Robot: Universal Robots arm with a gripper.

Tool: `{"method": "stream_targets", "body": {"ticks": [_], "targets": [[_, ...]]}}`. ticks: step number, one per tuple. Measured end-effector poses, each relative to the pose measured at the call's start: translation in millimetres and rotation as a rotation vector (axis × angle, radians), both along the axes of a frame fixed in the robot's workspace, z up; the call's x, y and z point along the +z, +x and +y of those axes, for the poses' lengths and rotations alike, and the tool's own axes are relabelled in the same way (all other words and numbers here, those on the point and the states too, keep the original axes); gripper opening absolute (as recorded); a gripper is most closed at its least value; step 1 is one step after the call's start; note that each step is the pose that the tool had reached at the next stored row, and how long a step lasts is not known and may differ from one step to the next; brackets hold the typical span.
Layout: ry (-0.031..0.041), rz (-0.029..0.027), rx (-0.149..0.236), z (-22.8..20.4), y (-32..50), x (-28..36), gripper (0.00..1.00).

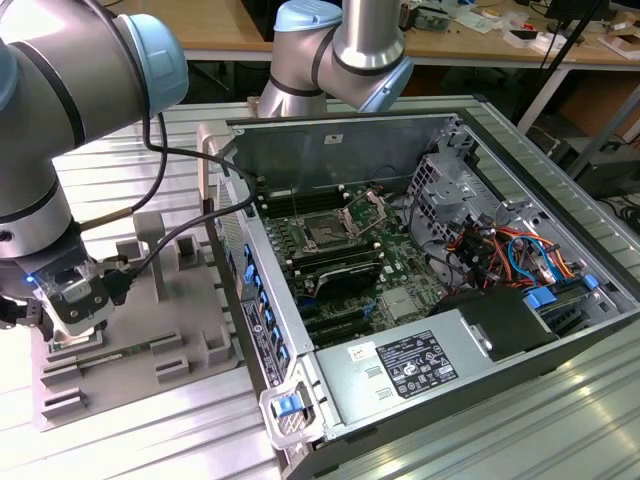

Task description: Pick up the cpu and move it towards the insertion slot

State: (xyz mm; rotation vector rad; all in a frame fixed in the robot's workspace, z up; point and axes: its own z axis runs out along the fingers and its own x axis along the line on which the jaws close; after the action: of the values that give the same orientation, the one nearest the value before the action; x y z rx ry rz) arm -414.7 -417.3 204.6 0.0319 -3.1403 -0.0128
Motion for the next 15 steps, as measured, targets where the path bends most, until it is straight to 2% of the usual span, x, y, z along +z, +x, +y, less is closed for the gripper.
{"method": "stream_targets", "body": {"ticks": [9,15], "targets": [[0.0006,-0.0001,0.015,0.5,-3.7,-4.2,0.60],[0.0007,0.0000,0.026,4.6,-4.1,-6.7,0.60]]}}
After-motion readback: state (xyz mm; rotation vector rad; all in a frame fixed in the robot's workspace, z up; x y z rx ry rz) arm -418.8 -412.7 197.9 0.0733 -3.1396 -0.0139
